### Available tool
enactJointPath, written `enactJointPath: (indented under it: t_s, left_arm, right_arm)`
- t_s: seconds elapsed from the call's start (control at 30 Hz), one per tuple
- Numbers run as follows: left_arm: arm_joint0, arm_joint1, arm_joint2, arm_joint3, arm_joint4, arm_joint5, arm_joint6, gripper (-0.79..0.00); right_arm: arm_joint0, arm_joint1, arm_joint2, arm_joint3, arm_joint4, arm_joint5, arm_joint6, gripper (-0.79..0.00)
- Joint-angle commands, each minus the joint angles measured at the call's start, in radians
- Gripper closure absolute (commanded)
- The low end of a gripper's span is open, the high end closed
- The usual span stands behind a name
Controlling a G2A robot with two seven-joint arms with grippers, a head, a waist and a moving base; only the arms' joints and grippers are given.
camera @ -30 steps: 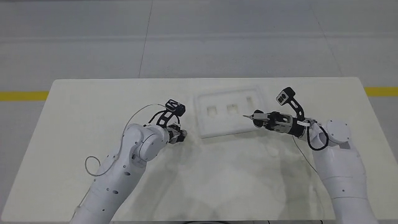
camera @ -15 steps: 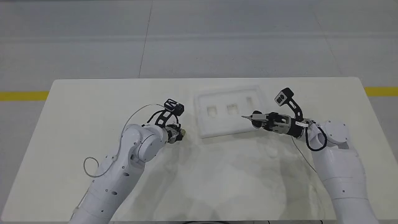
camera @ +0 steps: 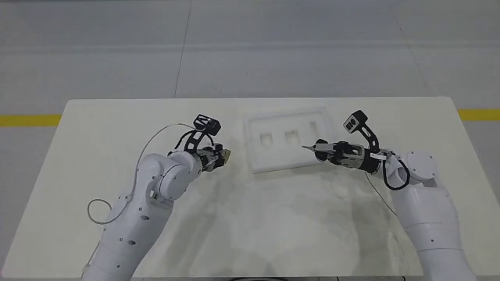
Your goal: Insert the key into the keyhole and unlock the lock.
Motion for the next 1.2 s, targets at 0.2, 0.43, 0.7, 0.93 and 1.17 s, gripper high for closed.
enactJointPath:
  t_s: [0.2, 0.43, 0.7, 0.93, 1.17]
  left_arm:
    - [0.009, -0.004, -0.09, 0.009, -0.429, -0.026, 0.03, 0.0]
    - [0.008, -0.009, -0.123, 0.077, -0.777, -0.037, 0.034, 0.0]
    - [0.001, -0.013, -0.124, 0.14, -1.069, -0.051, 0.011, 0.0]
    - [-0.004, -0.012, -0.112, 0.158, -1.162, -0.055, -0.013, 0.0]
    - [-0.004, -0.012, -0.112, 0.158, -1.162, -0.055, -0.013, 0.0]
  right_arm:
    - [0.004, 0.008, 0.004, 0.007, 0.041, 0.005, 0.004, 0.0]
    - [0.012, 0.014, -0.002, 0.01, 0.066, 0.002, 0.009, 0.0]
    - [0.01, 0.018, -0.006, 0.022, 0.12, -0.001, 0.026, 0.0]
    - [0.012, 0.022, -0.013, 0.03, 0.155, -0.009, 0.042, 0.0]
    - [0.013, 0.023, -0.014, 0.03, 0.157, -0.012, 0.037, 0.0]
